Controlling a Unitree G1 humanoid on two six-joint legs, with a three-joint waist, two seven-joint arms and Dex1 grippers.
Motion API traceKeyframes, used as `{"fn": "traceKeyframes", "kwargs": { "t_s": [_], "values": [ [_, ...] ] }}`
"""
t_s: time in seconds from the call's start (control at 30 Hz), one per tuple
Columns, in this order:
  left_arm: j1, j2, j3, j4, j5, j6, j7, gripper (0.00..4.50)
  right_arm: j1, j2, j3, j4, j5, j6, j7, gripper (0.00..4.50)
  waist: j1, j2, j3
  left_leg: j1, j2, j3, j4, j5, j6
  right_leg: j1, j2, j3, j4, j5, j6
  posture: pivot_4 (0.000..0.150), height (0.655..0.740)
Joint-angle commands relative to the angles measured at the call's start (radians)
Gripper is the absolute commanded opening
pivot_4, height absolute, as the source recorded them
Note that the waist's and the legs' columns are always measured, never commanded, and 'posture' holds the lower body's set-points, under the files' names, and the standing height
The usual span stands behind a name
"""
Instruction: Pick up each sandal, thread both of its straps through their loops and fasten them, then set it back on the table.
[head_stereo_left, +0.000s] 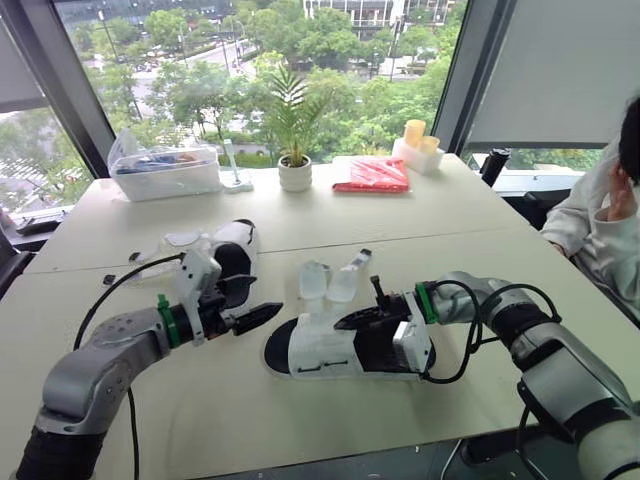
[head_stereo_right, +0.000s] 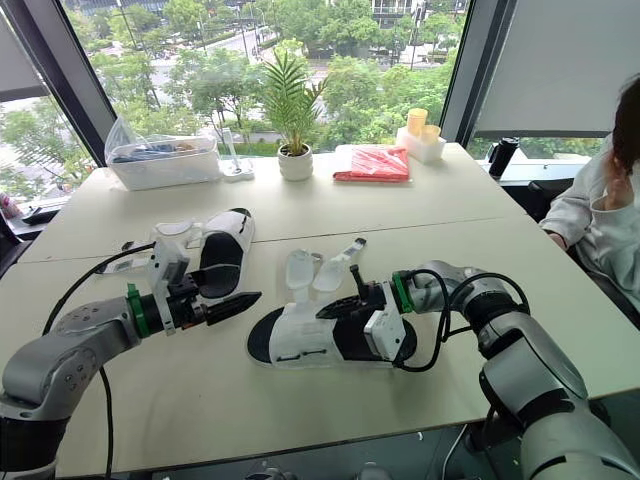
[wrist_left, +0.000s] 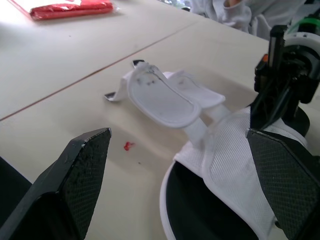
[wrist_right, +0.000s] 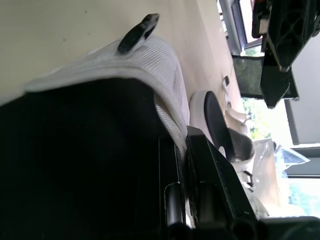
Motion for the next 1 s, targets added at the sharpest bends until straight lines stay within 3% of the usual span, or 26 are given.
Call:
{"fn": "traceKeyframes", "kwargs": {
  "t_s": [0.03,0.07,0.17,0.27,0.3,0.4,0.5,0.6,0.83,1.0],
  "values": [
    [0.011,0.032,-0.019,-0.025,0.033,-0.036,-0.042,4.50,-0.033,0.010,-0.018,0.000,-0.020,-0.026,-0.028,0.66,0.000,0.000,0.000,0.000,0.000,0.000,0.000,0.000,0.000,0.000,0.000,0.000,0.000,0.000,0.000,0.150,0.7400],
    [0.014,0.036,-0.026,-0.022,0.043,-0.044,-0.053,4.50,-0.035,0.011,-0.017,0.007,-0.022,-0.021,-0.031,0.93,0.001,0.000,0.000,0.000,0.000,0.000,0.000,0.000,0.000,0.000,0.000,0.000,0.000,0.000,0.000,0.150,0.7400],
    [0.005,0.037,-0.044,0.002,0.062,-0.076,-0.089,4.50,-0.047,0.010,0.012,0.063,0.041,0.066,0.078,2.51,0.001,0.000,0.000,0.000,0.000,0.000,0.000,0.000,0.000,0.001,0.000,0.000,0.000,0.000,0.000,0.150,0.7400],
    [-0.021,0.050,-0.083,0.054,0.109,-0.129,-0.150,4.50,-0.022,-0.004,0.011,0.048,0.235,0.276,0.379,4.06,0.004,0.000,0.000,0.004,0.000,0.000,0.000,0.000,0.000,0.005,0.000,0.000,-0.001,0.000,0.000,0.150,0.7400],
    [-0.032,0.062,-0.106,0.077,0.137,-0.160,-0.182,4.50,0.006,-0.026,-0.007,-0.032,0.344,0.408,0.503,4.49,0.004,0.000,0.000,0.006,0.000,0.000,0.000,-0.002,0.003,0.008,0.000,0.000,-0.001,0.000,0.000,0.150,0.7400],
    [-0.062,0.091,-0.174,0.146,0.218,-0.261,-0.274,4.50,0.098,-0.112,-0.073,-0.327,0.585,0.801,0.731,4.49,0.023,0.000,0.000,0.018,0.000,-0.003,-0.001,-0.004,0.007,0.023,-0.001,-0.003,-0.005,0.000,-0.001,0.150,0.7400],
    [-0.097,0.096,-0.218,0.225,0.274,-0.353,-0.348,4.50,0.180,-0.193,-0.145,-0.585,0.685,1.096,0.799,4.49,0.037,0.003,0.001,0.017,-0.001,-0.004,-0.001,-0.005,0.009,0.023,-0.002,-0.003,-0.008,-0.002,-0.004,0.150,0.7400],
    [-0.140,0.084,-0.255,0.315,0.314,-0.429,-0.419,3.61,0.260,-0.261,-0.225,-0.789,0.747,1.339,0.805,4.50,0.034,0.003,0.001,0.011,-0.001,-0.004,-0.001,-0.005,0.009,0.016,-0.003,-0.003,-0.008,0.000,-0.001,0.150,0.7400],
    [-0.252,-0.007,-0.327,0.543,0.391,-0.577,-0.521,0.14,0.379,-0.280,-0.383,-1.009,0.814,1.698,0.715,4.50,0.032,0.003,0.001,-0.001,0.000,-0.003,0.000,-0.005,0.009,0.004,-0.003,-0.004,-0.007,0.000,-0.001,0.150,0.7400],
    [-0.296,-0.052,-0.360,0.655,0.437,-0.640,-0.570,0.03,0.426,-0.264,-0.453,-1.111,0.885,1.933,0.662,4.50,0.033,0.003,0.001,-0.003,-0.001,-0.003,0.004,-0.006,0.010,0.004,-0.003,-0.004,-0.007,0.000,0.000,0.150,0.7400]
  ]
}}
